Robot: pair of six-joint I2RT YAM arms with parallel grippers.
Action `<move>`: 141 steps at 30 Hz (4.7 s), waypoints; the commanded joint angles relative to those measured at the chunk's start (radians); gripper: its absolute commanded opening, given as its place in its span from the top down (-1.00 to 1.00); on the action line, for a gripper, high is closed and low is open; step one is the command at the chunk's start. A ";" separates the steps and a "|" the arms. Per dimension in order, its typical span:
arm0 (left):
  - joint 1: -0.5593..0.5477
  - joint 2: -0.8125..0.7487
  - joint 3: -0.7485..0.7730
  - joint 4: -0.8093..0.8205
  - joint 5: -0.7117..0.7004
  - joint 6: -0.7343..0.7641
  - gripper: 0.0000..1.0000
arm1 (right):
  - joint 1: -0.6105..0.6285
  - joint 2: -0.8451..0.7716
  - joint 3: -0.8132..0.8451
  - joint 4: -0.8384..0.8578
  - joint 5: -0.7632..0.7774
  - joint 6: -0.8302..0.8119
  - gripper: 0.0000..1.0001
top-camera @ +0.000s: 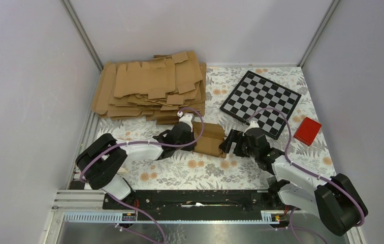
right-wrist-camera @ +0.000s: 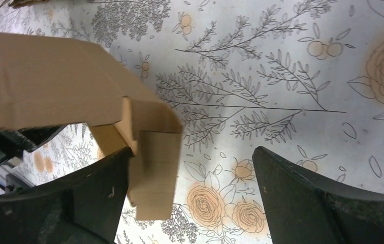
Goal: Fold the paper box
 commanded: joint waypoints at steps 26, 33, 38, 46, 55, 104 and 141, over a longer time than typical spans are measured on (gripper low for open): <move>-0.004 -0.031 -0.002 0.025 0.018 0.010 1.00 | -0.002 -0.163 -0.130 0.229 -0.015 0.238 0.16; -0.004 -0.018 0.004 0.024 0.029 0.013 1.00 | -0.003 -0.108 -0.123 0.288 -0.070 0.244 0.24; -0.005 -0.006 0.011 0.018 0.030 0.013 1.00 | -0.002 -0.078 -0.128 0.367 -0.128 0.247 -0.04; -0.005 0.005 0.025 -0.004 0.011 0.013 1.00 | -0.003 -0.131 -0.145 0.354 -0.129 0.244 0.02; -0.010 0.000 0.026 -0.006 0.013 0.015 1.00 | -0.002 -0.074 -0.128 0.350 -0.150 0.242 0.17; -0.070 -0.075 0.017 -0.028 -0.105 0.021 1.00 | 0.124 0.199 0.181 -0.101 0.225 0.031 0.26; -0.078 -0.155 0.084 -0.152 -0.190 -0.084 1.00 | 0.197 0.220 0.219 -0.198 0.302 0.020 0.45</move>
